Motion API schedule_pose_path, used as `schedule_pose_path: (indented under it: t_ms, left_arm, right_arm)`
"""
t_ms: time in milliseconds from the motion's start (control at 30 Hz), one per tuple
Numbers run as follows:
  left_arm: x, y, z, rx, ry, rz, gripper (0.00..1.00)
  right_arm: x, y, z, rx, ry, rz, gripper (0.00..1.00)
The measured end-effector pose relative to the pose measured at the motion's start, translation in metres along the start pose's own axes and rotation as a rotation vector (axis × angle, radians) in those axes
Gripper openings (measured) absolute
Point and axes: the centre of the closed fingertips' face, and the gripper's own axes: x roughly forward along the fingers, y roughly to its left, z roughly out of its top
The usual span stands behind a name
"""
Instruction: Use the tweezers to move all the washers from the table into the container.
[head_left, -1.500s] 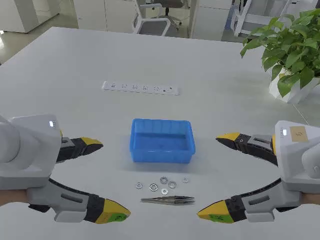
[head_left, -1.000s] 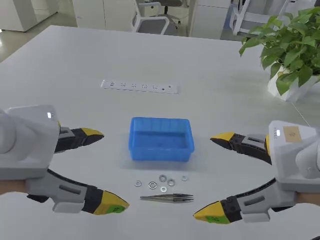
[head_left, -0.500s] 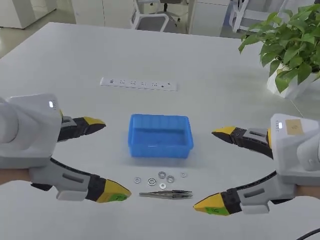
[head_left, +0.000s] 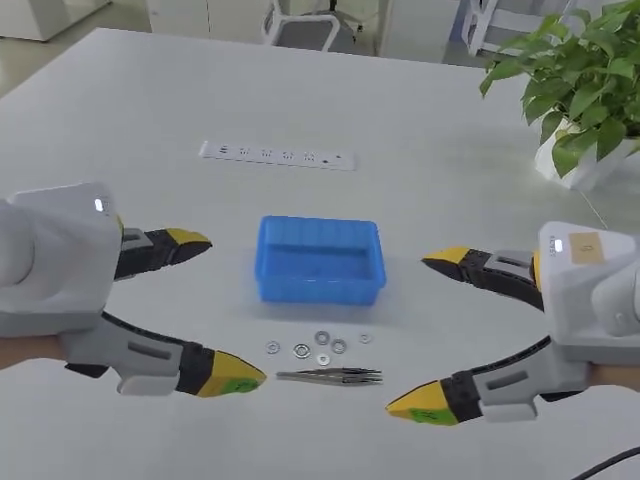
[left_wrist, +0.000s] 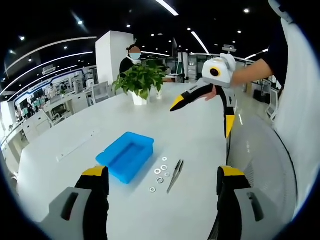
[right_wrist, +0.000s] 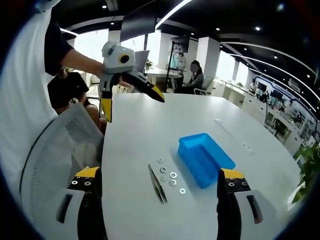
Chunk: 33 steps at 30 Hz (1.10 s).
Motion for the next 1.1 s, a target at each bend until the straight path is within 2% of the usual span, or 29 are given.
schedule_pose_path:
  t_ms: [67, 200, 267, 433, 567, 700, 867, 1100]
  left_arm:
    - [0.001, 0.001, 0.006, 0.000, -0.033, -0.003, 0.95]
    - [0.003, -0.004, 0.008, 0.005, -0.047, -0.029, 0.95]
    - [0.005, -0.008, 0.002, 0.028, -0.011, -0.045, 0.95]
    - [0.006, -0.011, -0.001, 0.016, -0.007, -0.062, 0.94]
    - [0.008, -0.011, -0.008, 0.018, 0.009, -0.060, 0.94]
    - [0.008, -0.006, -0.020, 0.012, 0.046, -0.050, 0.96]
    - [0.009, -0.008, -0.016, 0.001, 0.022, -0.062, 0.94]
    - [0.013, -0.011, -0.009, 0.009, -0.003, -0.089, 0.80]
  right_arm:
    - [0.000, -0.001, 0.000, 0.005, -0.006, -0.002, 0.96]
    - [0.002, -0.002, -0.001, 0.002, -0.002, 0.004, 0.96]
    - [0.003, -0.003, -0.002, -0.008, 0.000, 0.006, 0.96]
    - [0.003, -0.003, -0.008, -0.014, 0.017, 0.008, 0.96]
    - [0.003, -0.002, -0.010, -0.010, 0.019, 0.008, 0.96]
    - [0.002, -0.004, -0.009, -0.029, 0.012, -0.002, 0.92]
    - [0.003, -0.008, -0.006, -0.026, 0.002, -0.009, 0.91]
    - [0.005, -0.008, -0.009, -0.030, 0.013, 0.005, 0.84]
